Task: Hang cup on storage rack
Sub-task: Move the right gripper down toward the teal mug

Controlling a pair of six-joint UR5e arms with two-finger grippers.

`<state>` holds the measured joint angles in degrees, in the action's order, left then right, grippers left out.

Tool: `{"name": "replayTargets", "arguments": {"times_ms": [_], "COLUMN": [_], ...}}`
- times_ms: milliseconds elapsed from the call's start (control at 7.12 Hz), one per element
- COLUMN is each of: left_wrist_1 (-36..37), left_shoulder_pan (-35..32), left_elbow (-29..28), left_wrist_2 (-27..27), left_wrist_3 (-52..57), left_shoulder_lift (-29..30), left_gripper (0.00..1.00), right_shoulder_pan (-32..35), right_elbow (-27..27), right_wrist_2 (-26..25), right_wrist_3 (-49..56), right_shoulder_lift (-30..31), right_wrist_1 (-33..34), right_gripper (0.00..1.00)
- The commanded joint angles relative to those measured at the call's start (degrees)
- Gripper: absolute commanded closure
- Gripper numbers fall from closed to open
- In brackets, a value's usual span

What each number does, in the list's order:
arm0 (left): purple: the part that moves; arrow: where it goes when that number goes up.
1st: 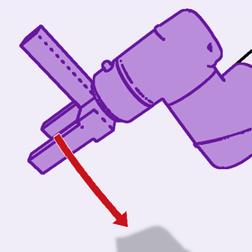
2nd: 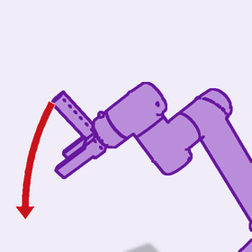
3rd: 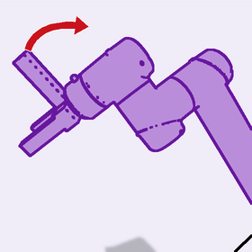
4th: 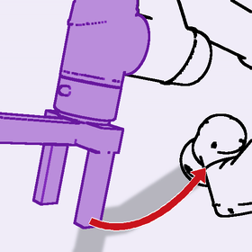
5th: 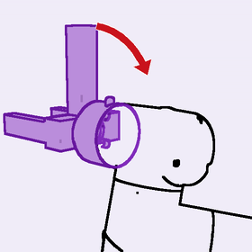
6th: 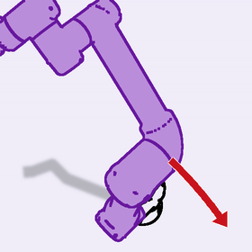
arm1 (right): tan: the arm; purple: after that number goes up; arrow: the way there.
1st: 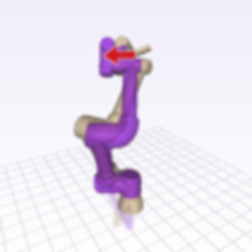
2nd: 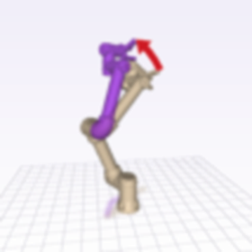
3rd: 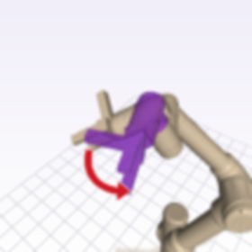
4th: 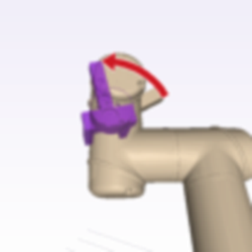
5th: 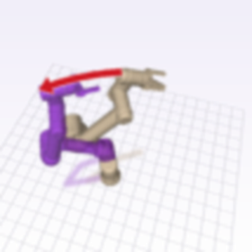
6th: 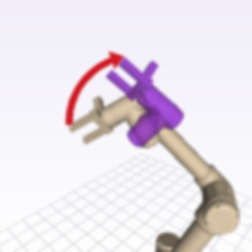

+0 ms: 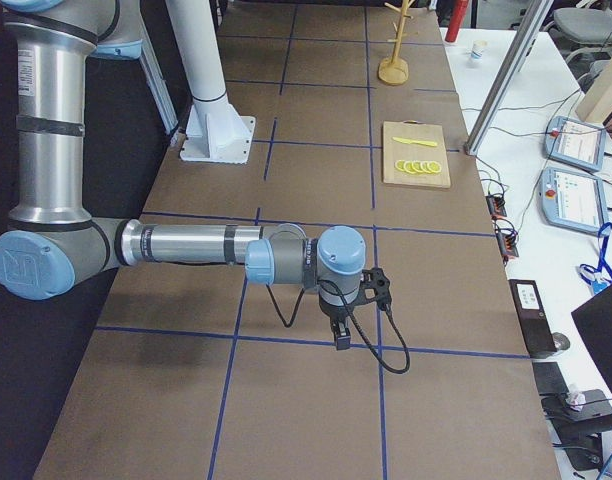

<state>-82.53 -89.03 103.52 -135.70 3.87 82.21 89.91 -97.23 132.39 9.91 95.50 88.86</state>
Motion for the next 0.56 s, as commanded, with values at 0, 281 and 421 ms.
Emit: {"name": "replayTargets", "arguments": {"times_ms": [0, 281, 421], "left_wrist_1": [0.1, 0.1, 0.0], "left_shoulder_pan": [0.1, 0.1, 0.1], "left_elbow": [0.2, 0.3, 0.2], "left_wrist_2": [0.0, -0.1, 0.0], "left_wrist_3": [-0.1, 0.0, -0.1], "left_shoulder_lift": [0.1, 0.1, 0.1], "left_gripper": [0.00, 0.00, 0.00], "right_shoulder_pan": [0.0, 0.0, -1.6], "right_elbow": [0.4, -1.2, -1.9], "right_wrist_2": [0.3, 0.2, 0.4], "right_wrist_3": [-0.4, -0.7, -0.9], "right_shoulder_lift": [0.2, -0.7, -2.1], "right_wrist_1": [0.1, -0.1, -1.1], "right_gripper": [0.00, 0.00, 0.00]}}
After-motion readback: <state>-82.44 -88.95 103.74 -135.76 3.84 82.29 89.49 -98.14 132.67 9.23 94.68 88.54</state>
